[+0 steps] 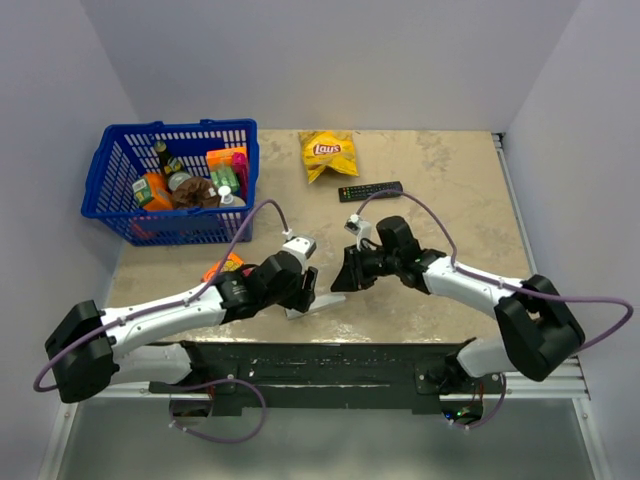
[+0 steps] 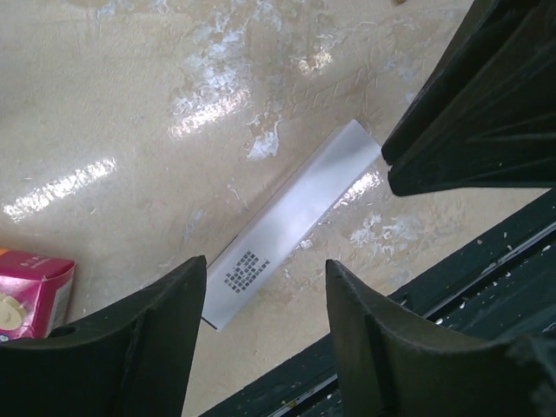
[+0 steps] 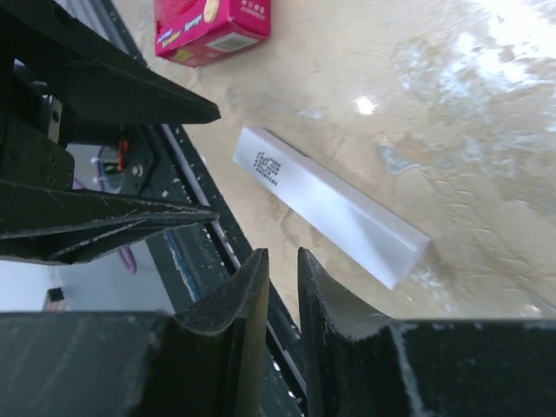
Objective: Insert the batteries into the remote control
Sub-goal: Load the battery cover into the remote control.
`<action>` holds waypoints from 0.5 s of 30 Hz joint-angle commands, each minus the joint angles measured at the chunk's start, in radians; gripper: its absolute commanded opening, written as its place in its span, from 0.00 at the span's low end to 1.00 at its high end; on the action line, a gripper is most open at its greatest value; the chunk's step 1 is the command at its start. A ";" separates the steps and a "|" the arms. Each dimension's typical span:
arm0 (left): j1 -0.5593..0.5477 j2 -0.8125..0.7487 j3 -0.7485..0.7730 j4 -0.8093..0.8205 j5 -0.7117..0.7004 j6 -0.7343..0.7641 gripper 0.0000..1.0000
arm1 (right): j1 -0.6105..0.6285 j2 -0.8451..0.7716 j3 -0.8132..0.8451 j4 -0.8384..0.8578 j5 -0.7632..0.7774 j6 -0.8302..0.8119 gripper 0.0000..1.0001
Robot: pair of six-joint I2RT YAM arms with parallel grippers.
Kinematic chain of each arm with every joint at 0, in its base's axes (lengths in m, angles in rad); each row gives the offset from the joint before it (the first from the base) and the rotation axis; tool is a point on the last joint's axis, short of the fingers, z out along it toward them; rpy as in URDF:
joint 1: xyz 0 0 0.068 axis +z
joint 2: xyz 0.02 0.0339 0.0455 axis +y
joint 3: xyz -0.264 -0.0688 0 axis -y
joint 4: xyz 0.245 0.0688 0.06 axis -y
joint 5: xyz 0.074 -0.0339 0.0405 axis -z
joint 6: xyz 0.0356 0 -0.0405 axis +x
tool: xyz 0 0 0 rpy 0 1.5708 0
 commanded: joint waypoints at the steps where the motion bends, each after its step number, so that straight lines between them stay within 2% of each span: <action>1: 0.005 -0.006 -0.037 0.042 -0.007 -0.081 0.59 | 0.016 0.045 -0.027 0.148 -0.078 0.061 0.23; 3: 0.005 0.014 -0.040 0.042 0.008 -0.080 0.54 | 0.019 0.066 -0.029 0.171 -0.076 0.073 0.22; 11: 0.005 0.054 -0.059 0.061 0.023 -0.091 0.44 | 0.021 0.124 -0.084 0.262 -0.018 0.127 0.20; 15: 0.003 0.073 -0.069 0.068 0.031 -0.100 0.43 | 0.019 0.147 -0.121 0.269 0.005 0.121 0.20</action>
